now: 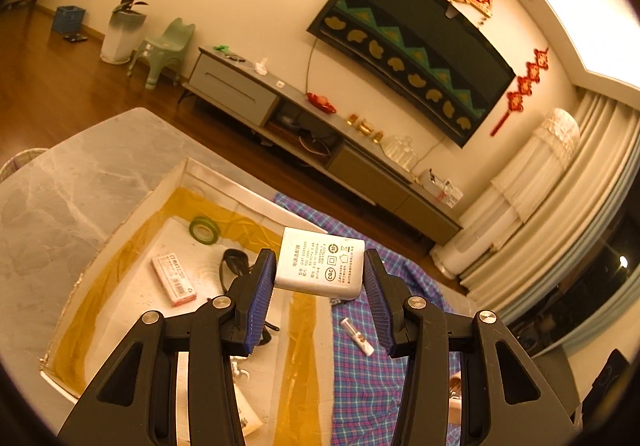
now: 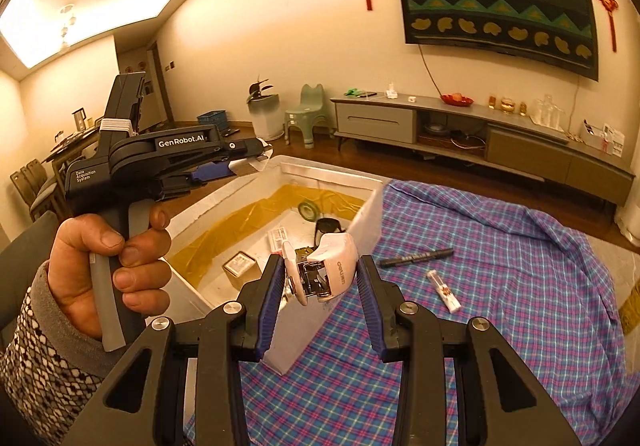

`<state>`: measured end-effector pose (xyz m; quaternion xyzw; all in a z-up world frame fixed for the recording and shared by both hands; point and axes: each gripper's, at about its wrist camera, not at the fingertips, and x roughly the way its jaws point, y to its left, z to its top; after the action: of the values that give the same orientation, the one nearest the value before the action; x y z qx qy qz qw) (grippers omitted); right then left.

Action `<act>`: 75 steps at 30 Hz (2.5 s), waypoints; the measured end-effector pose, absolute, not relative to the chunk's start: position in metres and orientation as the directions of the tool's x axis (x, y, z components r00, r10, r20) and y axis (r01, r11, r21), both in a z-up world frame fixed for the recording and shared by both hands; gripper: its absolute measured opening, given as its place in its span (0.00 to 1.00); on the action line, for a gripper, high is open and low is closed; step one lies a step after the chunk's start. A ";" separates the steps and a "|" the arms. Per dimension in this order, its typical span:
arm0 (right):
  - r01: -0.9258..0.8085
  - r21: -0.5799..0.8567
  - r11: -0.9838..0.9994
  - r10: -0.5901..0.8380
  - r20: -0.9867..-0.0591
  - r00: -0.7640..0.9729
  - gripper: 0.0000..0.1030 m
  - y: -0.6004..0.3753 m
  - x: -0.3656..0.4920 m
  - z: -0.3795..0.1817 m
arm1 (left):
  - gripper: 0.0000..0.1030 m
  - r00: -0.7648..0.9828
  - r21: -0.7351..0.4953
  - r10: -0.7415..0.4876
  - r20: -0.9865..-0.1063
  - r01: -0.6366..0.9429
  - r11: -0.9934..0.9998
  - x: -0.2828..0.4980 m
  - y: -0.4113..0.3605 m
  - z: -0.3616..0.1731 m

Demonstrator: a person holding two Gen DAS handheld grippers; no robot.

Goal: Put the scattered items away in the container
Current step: 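Carry the white charger in the left tool while the right tool carries the stapler over the box, then open the left tool to drop the charger while the right tool releases the stapler into the box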

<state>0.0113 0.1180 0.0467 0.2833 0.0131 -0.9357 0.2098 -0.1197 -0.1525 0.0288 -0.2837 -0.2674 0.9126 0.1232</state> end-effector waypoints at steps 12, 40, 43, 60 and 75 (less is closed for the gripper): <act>0.445 0.066 -0.893 -0.405 -0.549 -0.731 0.38 0.090 -0.020 0.051 | 0.45 -0.776 -0.564 0.391 -0.495 -0.055 -0.824 -0.122 -0.157 0.016; 0.448 0.068 -0.891 -0.383 -0.643 -0.663 0.38 0.054 -0.120 0.046 | 0.45 -0.622 -0.526 0.448 -0.642 -0.067 -0.848 -0.127 -0.127 -0.029; 0.448 0.058 -0.892 -0.372 -0.657 -0.656 0.38 0.051 -0.128 0.042 | 0.45 -0.603 -0.532 0.462 -0.651 -0.073 -0.844 -0.128 -0.121 -0.033; 0.405 0.031 -0.914 -0.282 -0.766 -0.578 0.38 0.042 -0.196 -0.002 | 0.45 -0.521 -0.516 0.498 -0.694 -0.123 -0.848 -0.133 -0.107 -0.054; 0.403 -0.037 -0.914 -0.194 -0.834 -0.516 0.38 0.037 -0.233 -0.038 | 0.46 -0.493 -0.414 0.441 -0.750 -0.171 -0.894 -0.139 -0.101 -0.061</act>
<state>-0.2329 0.0371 -0.0381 0.4604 0.1139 -0.8632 0.1729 -0.1391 -0.1006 -0.0605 -0.4706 -0.1436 0.8519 0.1795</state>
